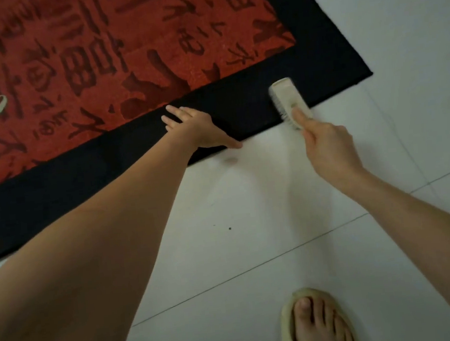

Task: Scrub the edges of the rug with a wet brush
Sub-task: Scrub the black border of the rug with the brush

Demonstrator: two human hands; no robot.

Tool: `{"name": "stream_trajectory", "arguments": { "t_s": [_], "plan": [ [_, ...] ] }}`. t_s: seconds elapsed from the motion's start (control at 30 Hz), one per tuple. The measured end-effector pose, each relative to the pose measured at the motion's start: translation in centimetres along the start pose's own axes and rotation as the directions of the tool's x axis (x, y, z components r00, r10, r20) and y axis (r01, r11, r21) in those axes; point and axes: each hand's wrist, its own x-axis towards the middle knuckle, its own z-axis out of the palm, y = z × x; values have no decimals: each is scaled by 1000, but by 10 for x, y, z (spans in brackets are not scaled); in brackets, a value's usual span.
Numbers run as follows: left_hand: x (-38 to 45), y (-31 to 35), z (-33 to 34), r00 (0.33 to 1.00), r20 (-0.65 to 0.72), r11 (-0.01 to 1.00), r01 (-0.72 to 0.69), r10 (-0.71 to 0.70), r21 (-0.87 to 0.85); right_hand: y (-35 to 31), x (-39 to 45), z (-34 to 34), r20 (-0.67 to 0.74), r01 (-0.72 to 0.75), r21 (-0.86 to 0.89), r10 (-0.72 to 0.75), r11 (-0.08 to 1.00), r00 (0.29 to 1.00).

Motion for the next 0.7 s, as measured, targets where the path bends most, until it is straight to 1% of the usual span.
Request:
{"name": "stream_trajectory", "arguments": {
  "t_s": [0.03,0.07,0.1,0.13,0.17,0.2,0.23,0.27,0.3,0.37,0.4,0.43,0.47,0.5,0.53,0.57,0.6,0.63,0.67,0.7],
  "plan": [
    [1,0,1,997,-45,998,-64,64,4,-2,-3,-3,-14,-40,-6,40,999,999],
    [4,2,3,982,-114,989,-147,150,34,-11,-8,1,8,-13,-15,13,1000,1000],
    [8,3,5,957,-170,972,-225,234,72,-24,-16,12,77,68,-21,-66,997,995],
    [10,4,8,937,-184,954,-282,297,99,-36,-24,23,165,145,-12,-142,989,976],
    [13,4,10,932,-165,945,-310,323,101,-42,-27,31,210,203,-14,-196,979,958],
    [15,2,11,937,-132,945,-315,324,89,-38,-22,34,213,240,-54,-223,969,951],
    [17,0,12,944,-98,948,-310,316,75,-29,-11,29,187,252,-112,-229,961,955],
    [17,-2,13,948,-79,950,-303,308,70,-16,-1,20,147,227,-158,-205,961,968],
    [17,-2,13,949,-75,951,-301,306,77,-2,7,7,85,150,-194,-136,969,987],
    [16,-1,14,951,-72,952,-296,302,82,14,8,-12,-33,-40,-182,34,983,999],
    [16,0,13,952,-67,953,-293,298,74,10,3,-12,-40,-72,-201,65,977,997],
    [17,0,13,952,-62,953,-296,300,63,-2,-4,-6,-12,-50,-236,48,970,999],
    [18,-1,12,950,-56,951,-306,308,50,-16,-13,6,59,18,-276,-2,961,998],
    [19,-5,12,946,-56,948,-316,318,39,-28,-22,19,155,136,-316,-90,939,984],
    [21,-8,12,941,-59,943,-331,333,39,-36,-30,28,239,256,-352,-178,900,955],
    [23,-12,13,936,-69,938,-343,346,50,-36,-30,32,265,335,-385,-245,860,933],
    [23,-14,14,932,-76,935,-351,355,56,-27,-22,28,240,345,-414,-265,842,934],
    [23,-15,16,930,-74,932,-358,361,57,-14,-12,19,186,273,-411,-213,870,959],
    [22,-15,16,929,-82,933,-357,360,54,-2,0,7,106,156,-374,-125,914,986],
    [21,-13,18,932,-86,935,-350,353,56,4,6,-3,23,28,-295,-22,955,999]
  ]
}}
